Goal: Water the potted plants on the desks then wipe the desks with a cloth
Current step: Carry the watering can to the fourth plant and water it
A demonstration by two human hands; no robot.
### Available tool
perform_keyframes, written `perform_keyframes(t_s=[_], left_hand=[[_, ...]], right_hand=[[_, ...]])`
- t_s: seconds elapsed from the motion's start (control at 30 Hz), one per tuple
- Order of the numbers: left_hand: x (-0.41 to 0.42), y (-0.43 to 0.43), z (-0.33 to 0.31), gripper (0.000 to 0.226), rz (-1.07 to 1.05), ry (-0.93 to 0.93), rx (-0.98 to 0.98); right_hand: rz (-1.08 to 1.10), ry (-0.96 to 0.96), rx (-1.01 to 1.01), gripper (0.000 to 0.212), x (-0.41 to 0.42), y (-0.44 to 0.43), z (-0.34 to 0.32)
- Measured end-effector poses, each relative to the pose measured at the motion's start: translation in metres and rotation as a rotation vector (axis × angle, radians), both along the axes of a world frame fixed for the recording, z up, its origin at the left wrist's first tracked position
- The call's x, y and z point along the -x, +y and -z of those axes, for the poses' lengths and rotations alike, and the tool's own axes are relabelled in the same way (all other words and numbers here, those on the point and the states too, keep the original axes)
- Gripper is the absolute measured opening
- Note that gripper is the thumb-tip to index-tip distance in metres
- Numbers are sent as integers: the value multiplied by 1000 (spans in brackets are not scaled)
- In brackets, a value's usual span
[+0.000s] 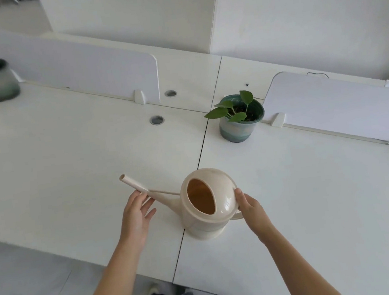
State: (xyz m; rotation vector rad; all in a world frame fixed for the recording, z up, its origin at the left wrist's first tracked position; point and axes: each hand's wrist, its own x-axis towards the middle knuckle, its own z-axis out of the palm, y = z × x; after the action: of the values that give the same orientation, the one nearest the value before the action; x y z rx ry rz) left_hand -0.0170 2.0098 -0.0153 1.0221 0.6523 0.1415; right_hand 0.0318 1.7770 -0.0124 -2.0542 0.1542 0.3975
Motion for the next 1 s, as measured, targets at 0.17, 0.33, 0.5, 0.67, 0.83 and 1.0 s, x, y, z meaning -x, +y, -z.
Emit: perform_keyframes(t_s=[0.17,0.33,0.5,0.67,0.83,1.0], left_hand=[[40,-11,-8,21,-218,22,89],[101,-10,-20,22,-416,-6,100],[161,-1,-30,28,-586,-74,52],[211,14,-37,43,-715,-95,8],[268,38,-42,42,-801,-102,13],[330,79,-60,40,-795,-75,-35]], right_hand=[[-188,-27,-19,103,4,1,-6],[-336,-24,-159,65,23,22,-22],[-483,10,-158,55,46,52,-34],[-585,33,-188,57,83,86,-54],[-644,19,-193,62,129,128,-66],[-633,82,-201,52,185,167,-63]])
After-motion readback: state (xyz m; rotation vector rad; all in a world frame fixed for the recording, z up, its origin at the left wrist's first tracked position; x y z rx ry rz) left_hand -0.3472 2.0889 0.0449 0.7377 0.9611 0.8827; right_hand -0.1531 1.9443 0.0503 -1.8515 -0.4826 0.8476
